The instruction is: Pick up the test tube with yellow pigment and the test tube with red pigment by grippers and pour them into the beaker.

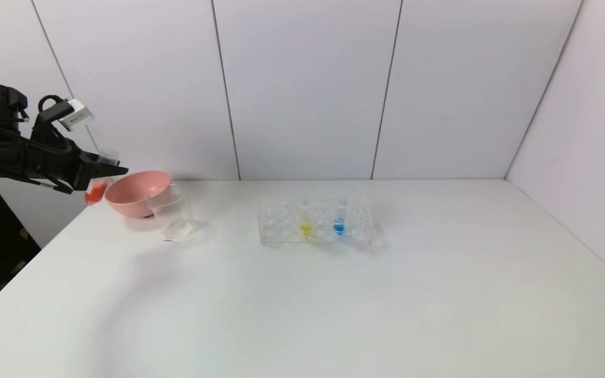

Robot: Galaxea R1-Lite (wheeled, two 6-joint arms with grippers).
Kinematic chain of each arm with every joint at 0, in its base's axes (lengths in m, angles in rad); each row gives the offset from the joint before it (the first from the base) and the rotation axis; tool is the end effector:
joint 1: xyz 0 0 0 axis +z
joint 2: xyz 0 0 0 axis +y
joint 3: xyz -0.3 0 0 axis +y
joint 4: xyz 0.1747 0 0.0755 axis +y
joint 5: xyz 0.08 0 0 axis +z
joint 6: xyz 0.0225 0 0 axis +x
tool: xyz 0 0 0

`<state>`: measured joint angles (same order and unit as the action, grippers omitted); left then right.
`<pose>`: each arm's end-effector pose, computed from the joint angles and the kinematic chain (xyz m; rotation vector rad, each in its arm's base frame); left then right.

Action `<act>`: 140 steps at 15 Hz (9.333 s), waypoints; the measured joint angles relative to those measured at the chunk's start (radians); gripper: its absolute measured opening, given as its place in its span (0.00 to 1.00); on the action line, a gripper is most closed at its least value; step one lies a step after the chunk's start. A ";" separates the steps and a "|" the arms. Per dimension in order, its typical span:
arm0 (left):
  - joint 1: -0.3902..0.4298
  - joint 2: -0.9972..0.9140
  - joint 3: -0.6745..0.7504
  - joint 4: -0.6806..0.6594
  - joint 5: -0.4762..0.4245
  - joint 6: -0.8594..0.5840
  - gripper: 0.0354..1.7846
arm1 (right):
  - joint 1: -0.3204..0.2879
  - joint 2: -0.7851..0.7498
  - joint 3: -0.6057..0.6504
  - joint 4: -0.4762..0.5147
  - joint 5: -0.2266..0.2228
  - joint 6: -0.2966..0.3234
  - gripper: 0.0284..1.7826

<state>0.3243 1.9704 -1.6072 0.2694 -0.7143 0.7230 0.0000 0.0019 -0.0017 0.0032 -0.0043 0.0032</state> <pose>0.3697 0.1087 0.2275 0.3801 0.3844 -0.5490 -0.0228 -0.0001 0.0757 0.0032 0.0034 -0.0043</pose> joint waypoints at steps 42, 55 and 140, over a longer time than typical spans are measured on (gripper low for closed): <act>-0.130 0.156 -0.407 0.506 0.283 0.476 0.28 | 0.000 0.000 0.000 0.000 0.000 0.000 0.05; -0.160 0.150 -0.409 0.509 0.380 0.432 0.28 | 0.000 0.000 0.000 0.000 0.000 0.000 0.05; -0.345 0.185 -0.407 0.473 1.017 0.434 0.28 | 0.000 0.000 0.000 0.000 0.000 0.000 0.05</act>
<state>-0.0206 2.1553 -2.0143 0.7428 0.3026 1.1574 0.0000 0.0019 -0.0017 0.0032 -0.0047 0.0032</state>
